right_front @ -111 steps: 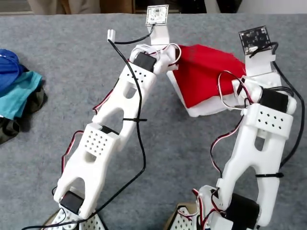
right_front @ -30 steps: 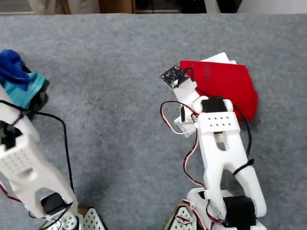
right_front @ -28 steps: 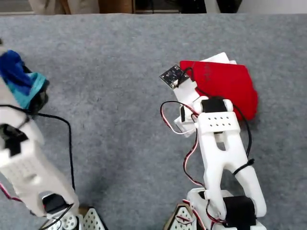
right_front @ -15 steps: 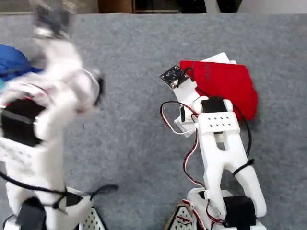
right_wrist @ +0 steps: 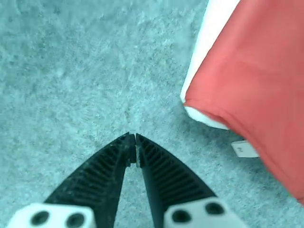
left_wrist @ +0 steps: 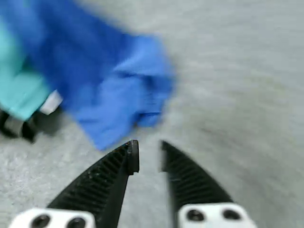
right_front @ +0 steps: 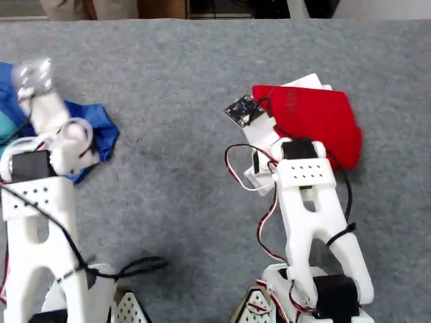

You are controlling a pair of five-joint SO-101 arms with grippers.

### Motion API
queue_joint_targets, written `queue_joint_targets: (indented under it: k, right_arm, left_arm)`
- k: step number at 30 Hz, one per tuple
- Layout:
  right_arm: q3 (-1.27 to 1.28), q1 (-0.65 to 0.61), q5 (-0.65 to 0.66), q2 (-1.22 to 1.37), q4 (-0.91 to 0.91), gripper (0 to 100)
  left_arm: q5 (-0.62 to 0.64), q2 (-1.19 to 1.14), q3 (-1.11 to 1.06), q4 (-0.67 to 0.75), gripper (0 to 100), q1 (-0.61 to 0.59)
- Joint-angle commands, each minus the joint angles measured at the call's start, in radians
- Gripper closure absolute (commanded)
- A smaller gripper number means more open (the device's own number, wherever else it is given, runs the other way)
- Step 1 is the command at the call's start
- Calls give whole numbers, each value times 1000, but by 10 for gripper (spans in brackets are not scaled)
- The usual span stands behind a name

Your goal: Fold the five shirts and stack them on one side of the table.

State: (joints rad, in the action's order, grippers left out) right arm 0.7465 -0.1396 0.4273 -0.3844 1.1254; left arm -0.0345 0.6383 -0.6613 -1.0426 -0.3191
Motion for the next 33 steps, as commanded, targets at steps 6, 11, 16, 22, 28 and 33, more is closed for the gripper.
queue_joint_targets:
  k: [6, 11, 16, 22, 28, 33]
  right_arm:
    - [45, -15, -9, -31, -64, 996]
    - [47, -15, -9, -35, -63, 996]
    - [47, -13, -9, -36, -63, 996]
    - [47, -10, -9, -38, -64, 996]
    - [47, -8, -9, -38, -64, 996]
    - [45, -8, -9, -38, -66, 996]
  left_arm:
    - [80, -329, -307, 598, 747, -118]
    - [126, -593, -5, 365, 757, -123]
    - [52, -742, 147, 230, 981, -61]
    - [-49, -664, 66, 236, 984, 25]
    - [-51, -312, -141, 238, 984, 189]
    - [-49, 62, -315, 229, 982, 304]
